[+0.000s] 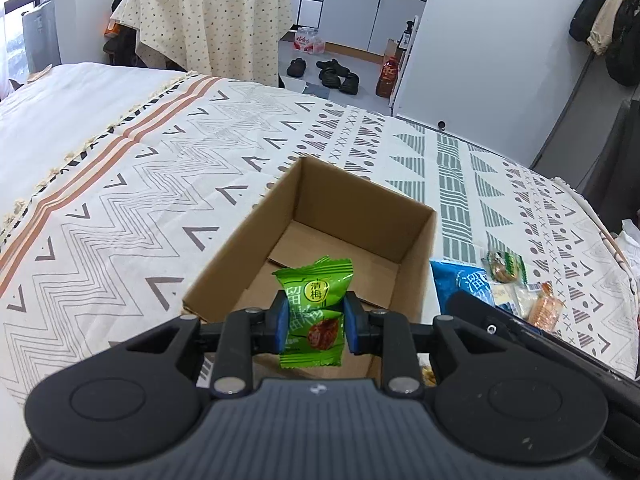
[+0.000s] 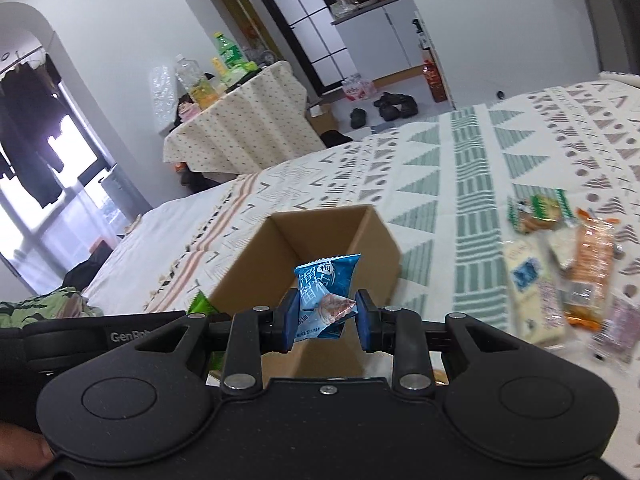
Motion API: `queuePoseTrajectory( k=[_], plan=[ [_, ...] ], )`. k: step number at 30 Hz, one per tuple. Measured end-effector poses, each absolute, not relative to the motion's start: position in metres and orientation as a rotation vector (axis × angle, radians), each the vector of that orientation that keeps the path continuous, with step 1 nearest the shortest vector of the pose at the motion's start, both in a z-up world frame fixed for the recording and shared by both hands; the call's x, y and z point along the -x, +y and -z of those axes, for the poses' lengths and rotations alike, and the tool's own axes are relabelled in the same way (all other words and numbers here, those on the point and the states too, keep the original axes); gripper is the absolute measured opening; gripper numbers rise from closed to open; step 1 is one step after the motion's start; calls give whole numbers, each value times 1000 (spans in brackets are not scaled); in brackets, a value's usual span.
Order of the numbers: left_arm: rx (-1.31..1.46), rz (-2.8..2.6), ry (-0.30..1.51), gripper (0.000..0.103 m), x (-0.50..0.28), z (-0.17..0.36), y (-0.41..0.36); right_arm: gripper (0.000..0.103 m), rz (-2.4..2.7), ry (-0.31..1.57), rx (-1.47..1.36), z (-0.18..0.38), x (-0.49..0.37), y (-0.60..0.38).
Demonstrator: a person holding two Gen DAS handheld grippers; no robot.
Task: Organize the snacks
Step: 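Carry both packets over the cardboard box and open both grippers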
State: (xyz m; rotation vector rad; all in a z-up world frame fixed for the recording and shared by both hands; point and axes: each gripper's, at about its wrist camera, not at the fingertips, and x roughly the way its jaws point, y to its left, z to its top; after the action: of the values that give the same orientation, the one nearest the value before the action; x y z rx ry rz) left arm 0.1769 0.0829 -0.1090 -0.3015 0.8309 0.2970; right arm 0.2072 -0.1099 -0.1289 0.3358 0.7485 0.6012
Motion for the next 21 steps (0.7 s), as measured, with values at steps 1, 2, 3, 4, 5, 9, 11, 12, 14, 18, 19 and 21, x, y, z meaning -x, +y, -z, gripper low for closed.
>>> queuePoseTrajectory(
  k=[1, 2, 3, 4, 5, 9, 11, 12, 14, 18, 19, 21],
  plan=[
    [302, -300, 832, 27, -178, 109, 86, 29, -606, 747, -335, 128, -208, -105],
    [305, -303, 832, 27, -179, 110, 89, 29, -612, 746, -336, 128, -209, -102],
    [307, -301, 831, 27, -180, 110, 91, 29, -616, 745, -336, 128, -210, -99],
    [308, -298, 832, 27, -181, 110, 93, 29, -618, 746, -335, 129, -211, -96],
    [308, -297, 834, 27, -181, 111, 94, 29, -620, 748, -335, 129, -212, -93],
    [314, -323, 844, 29, -184, 113, 102, 29, -624, 756, -343, 131, -216, -84],
    [321, -330, 853, 30, -184, 114, 106, 29, -629, 759, -346, 132, -217, -81],
    [326, -328, 857, 31, -183, 115, 108, 29, -632, 760, -349, 132, -218, -79],
    [330, -339, 862, 32, -182, 114, 111, 29, -640, 761, -355, 132, -218, -75],
    [334, -363, 866, 44, -177, 112, 113, 30, -672, 768, -359, 134, -218, -68],
    [332, -371, 868, 49, -177, 112, 113, 30, -685, 769, -363, 135, -218, -67],
    [332, -390, 874, 54, -175, 110, 113, 33, -689, 764, -376, 136, -217, -69]
  ],
)
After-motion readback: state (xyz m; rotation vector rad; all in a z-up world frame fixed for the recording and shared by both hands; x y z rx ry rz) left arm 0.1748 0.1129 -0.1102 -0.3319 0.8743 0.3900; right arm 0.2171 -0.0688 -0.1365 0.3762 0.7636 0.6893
